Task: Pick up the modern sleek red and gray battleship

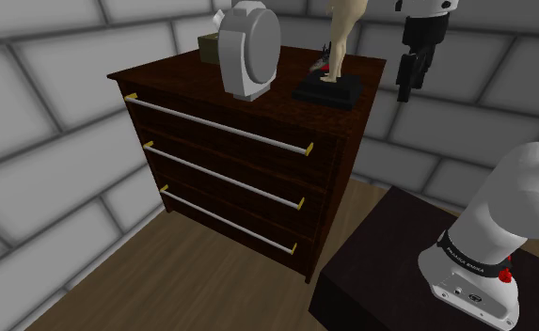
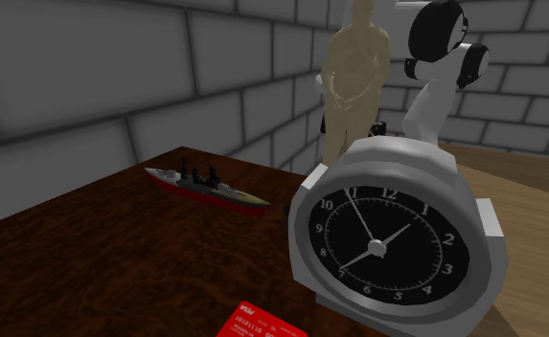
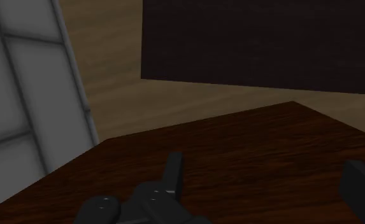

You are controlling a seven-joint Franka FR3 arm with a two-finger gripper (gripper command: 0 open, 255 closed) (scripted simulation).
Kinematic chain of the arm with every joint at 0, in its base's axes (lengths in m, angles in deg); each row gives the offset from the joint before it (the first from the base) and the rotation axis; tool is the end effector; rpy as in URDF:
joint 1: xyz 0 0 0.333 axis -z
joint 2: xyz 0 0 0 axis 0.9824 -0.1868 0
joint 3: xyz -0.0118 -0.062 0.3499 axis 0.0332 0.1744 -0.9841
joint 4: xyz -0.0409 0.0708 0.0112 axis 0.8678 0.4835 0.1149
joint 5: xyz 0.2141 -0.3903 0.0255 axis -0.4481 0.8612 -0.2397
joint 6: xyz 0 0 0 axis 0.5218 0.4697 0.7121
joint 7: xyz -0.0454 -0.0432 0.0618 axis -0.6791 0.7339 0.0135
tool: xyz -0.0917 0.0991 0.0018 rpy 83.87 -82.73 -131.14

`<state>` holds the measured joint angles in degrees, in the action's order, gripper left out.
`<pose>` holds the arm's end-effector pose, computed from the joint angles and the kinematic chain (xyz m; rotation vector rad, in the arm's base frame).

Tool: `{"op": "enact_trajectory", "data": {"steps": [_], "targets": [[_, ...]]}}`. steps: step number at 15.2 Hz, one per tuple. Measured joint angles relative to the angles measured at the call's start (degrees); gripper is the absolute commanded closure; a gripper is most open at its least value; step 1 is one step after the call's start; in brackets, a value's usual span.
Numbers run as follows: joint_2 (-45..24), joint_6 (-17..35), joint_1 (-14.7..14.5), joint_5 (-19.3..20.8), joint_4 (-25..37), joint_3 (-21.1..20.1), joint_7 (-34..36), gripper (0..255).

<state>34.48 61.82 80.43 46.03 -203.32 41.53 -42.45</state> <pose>0.3161 -0.0291 0.5783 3.0576 0.0521 -0.2078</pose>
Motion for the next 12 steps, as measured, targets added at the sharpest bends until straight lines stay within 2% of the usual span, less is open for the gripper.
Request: {"op": "enact_trajectory", "data": {"steps": [3, 12], "targets": [[-2.6, 1.2, 0.7, -0.6, 1.6, -0.4, 2.2, 0], [-21.7, 6.1, 4.9, -3.9, 17.8, -2.2, 18.0, 0]]}}
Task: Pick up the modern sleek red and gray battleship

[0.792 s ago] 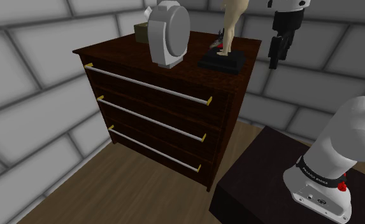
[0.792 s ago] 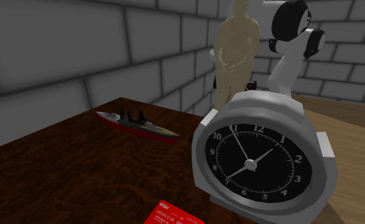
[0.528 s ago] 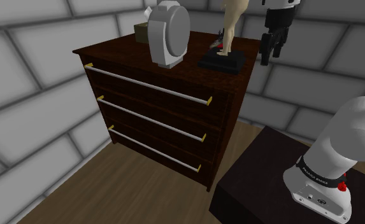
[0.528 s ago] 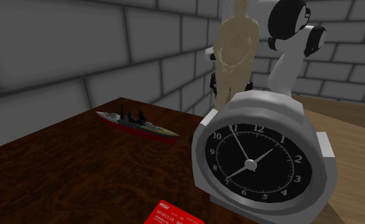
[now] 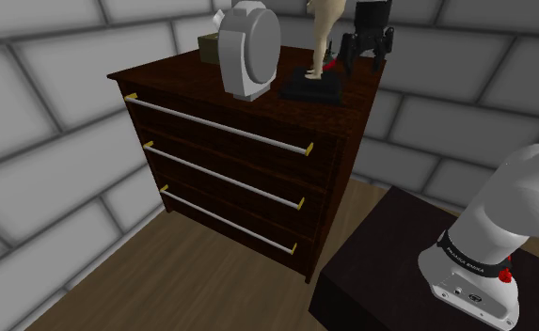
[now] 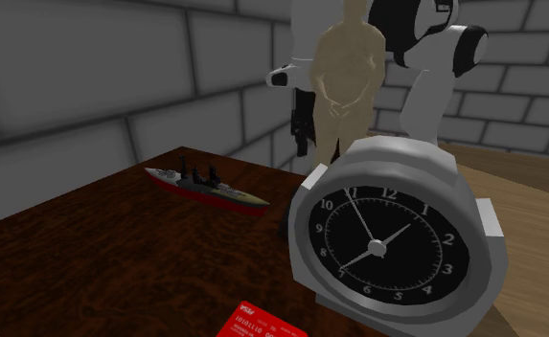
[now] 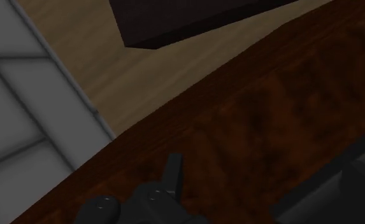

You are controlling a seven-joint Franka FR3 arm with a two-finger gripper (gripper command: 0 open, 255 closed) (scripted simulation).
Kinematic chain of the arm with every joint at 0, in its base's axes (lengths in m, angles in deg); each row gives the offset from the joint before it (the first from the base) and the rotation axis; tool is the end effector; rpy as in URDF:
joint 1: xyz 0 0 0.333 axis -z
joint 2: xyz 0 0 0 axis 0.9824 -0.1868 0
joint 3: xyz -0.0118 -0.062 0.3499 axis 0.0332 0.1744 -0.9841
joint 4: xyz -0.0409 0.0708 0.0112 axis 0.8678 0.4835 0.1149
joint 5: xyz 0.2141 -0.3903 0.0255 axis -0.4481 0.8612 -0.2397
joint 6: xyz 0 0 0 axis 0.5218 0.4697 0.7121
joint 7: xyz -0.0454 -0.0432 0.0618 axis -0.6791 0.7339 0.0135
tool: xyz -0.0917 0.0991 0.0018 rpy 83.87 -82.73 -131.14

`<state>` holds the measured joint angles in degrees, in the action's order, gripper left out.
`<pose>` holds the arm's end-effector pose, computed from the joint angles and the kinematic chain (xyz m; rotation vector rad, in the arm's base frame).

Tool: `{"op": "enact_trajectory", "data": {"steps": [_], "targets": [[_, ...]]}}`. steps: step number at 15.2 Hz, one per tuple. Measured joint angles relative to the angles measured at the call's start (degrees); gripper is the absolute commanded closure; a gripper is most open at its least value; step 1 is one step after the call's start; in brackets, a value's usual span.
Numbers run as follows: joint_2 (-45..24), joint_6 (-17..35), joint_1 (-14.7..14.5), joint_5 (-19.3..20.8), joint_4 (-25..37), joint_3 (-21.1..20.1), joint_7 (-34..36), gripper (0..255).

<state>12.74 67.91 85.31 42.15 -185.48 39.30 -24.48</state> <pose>0.4535 -0.0430 0.5995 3.0522 -0.5050 -0.1392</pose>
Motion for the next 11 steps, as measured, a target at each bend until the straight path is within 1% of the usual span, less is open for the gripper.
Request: {"op": "enact_trajectory", "data": {"steps": [2, 5, 9, 11], "targets": [[-4.1, 0.2, 0.7, -0.6, 4.4, -0.4, 3.8, 0], [-10.4, 0.8, 2.1, -0.8, 11.0, 0.3, 8.1, 0], [-17.8, 0.3, 3.6, -1.4, 20.1, 1.1, 14.3, 0], [-22.1, -0.5, 4.4, -1.7, 25.7, 1.7, 17.0, 0]]}}
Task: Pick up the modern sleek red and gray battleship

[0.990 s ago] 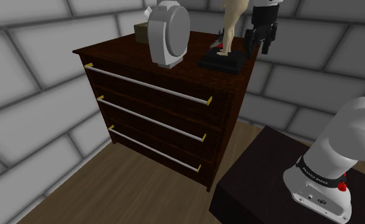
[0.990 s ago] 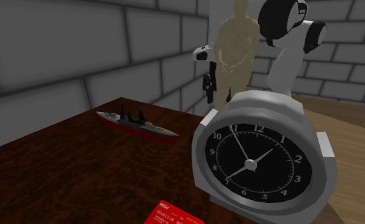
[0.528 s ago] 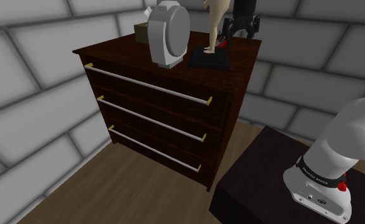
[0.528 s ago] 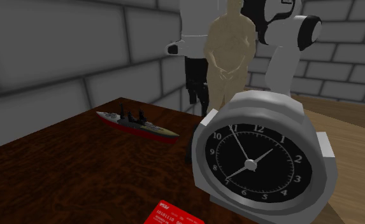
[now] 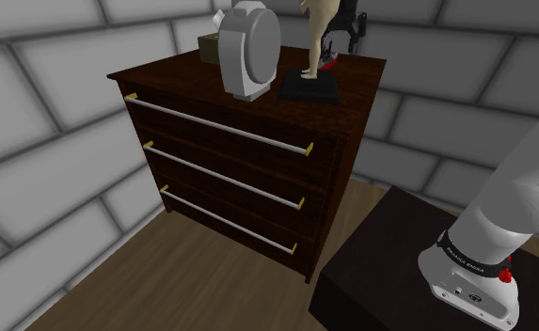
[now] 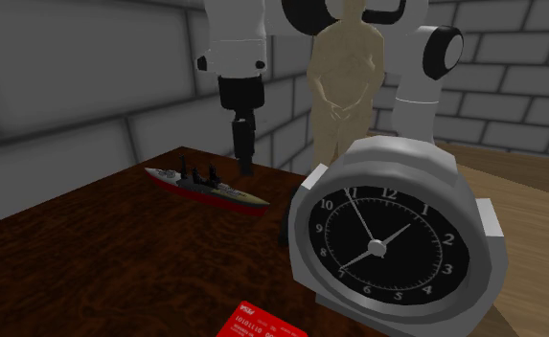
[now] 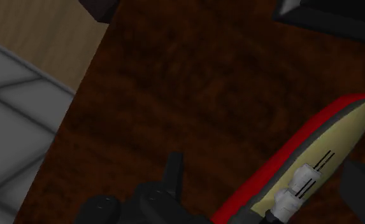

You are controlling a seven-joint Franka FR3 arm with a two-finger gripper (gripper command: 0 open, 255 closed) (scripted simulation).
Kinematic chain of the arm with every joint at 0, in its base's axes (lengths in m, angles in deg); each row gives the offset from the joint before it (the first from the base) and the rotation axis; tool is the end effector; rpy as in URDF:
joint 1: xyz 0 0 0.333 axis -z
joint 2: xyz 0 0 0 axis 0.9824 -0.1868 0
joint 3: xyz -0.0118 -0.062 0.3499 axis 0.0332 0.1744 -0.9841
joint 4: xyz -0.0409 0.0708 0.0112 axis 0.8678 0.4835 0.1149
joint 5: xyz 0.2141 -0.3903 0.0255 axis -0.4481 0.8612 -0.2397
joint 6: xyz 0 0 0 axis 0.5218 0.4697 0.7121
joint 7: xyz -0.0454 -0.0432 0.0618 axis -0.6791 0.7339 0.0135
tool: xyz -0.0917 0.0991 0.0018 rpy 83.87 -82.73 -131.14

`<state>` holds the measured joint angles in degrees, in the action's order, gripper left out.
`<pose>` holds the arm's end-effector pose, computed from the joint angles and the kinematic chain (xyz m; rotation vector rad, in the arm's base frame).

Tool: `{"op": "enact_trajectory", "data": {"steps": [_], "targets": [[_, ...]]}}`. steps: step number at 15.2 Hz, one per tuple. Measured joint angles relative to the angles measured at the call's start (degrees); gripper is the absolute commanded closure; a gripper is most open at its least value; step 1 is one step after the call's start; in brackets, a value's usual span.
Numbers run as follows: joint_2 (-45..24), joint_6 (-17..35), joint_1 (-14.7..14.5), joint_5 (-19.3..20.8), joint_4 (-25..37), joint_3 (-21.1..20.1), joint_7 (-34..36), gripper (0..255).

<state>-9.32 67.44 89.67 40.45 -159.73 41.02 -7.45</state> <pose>0.5877 -0.1157 0.6295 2.9272 -1.1192 -0.0565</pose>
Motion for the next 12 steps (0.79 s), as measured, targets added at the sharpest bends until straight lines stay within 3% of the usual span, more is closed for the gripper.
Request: {"op": "enact_trajectory", "data": {"steps": [8, 12], "targets": [[-16.8, -5.5, 3.2, -2.1, 24.6, 3.1, 9.9, 0], [-16.6, -3.2, 3.3, -2.2, 22.4, 3.3, 10.7, 0]]}}
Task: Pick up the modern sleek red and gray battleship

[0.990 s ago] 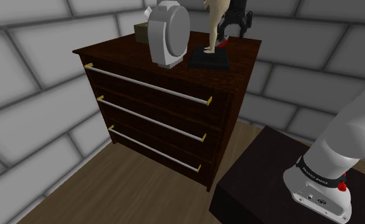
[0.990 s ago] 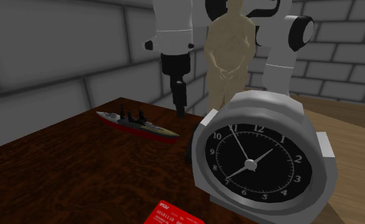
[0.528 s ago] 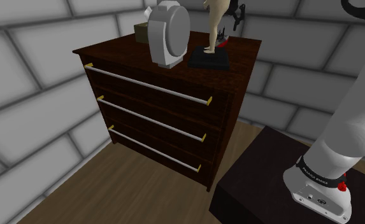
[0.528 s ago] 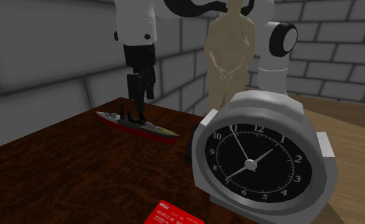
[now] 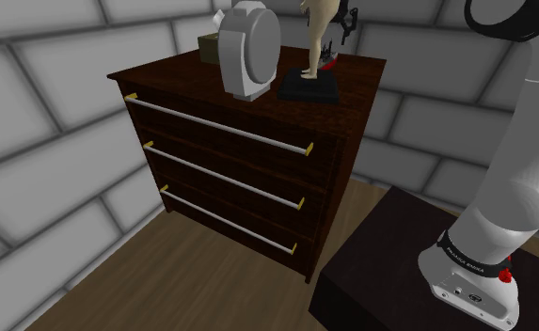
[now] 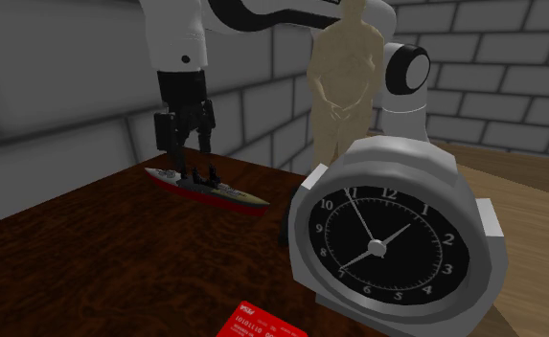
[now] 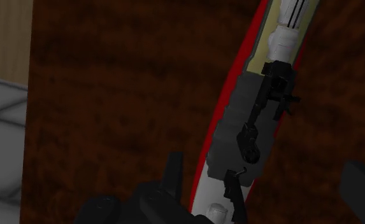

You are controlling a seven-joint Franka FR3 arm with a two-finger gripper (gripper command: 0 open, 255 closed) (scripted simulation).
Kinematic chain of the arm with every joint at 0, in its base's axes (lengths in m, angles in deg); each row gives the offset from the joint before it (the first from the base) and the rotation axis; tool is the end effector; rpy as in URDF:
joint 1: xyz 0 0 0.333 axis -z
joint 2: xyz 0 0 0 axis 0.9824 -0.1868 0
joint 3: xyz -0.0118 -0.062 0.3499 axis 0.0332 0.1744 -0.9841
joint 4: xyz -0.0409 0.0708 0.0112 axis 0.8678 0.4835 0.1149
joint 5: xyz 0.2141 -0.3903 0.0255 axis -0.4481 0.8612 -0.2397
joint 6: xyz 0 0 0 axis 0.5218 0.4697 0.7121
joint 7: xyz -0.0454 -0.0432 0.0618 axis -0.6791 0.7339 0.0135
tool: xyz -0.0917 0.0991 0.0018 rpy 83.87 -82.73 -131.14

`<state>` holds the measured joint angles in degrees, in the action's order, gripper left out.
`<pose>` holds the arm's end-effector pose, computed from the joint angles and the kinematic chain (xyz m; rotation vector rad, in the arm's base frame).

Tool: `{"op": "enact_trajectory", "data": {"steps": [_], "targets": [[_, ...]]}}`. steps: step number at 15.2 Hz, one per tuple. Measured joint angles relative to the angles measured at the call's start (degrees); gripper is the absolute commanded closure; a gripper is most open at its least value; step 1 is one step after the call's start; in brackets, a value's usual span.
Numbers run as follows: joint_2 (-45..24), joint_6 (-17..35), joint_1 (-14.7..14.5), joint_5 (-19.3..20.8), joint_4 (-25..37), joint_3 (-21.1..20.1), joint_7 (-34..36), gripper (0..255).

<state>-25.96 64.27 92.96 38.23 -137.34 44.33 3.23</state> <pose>0.6648 -0.1988 0.6404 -2.7197 1.5321 -0.0075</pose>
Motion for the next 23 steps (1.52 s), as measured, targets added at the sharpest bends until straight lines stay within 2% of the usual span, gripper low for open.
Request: {"op": "enact_trajectory", "data": {"steps": [4, 5, 15, 23], "targets": [[1.3, 3.8, -0.1, 0.1, -5.1, 0.0, 0.0, 0], [1.4, 4.1, -0.1, 0.1, -5.5, 0.0, 0.0, 255], [1.5, 4.4, -0.1, 0.1, -5.8, 0.0, -0.1, 255], [-1.1, -2.2, 0.2, -0.1, 3.3, 0.1, 0.0, 255]]}}
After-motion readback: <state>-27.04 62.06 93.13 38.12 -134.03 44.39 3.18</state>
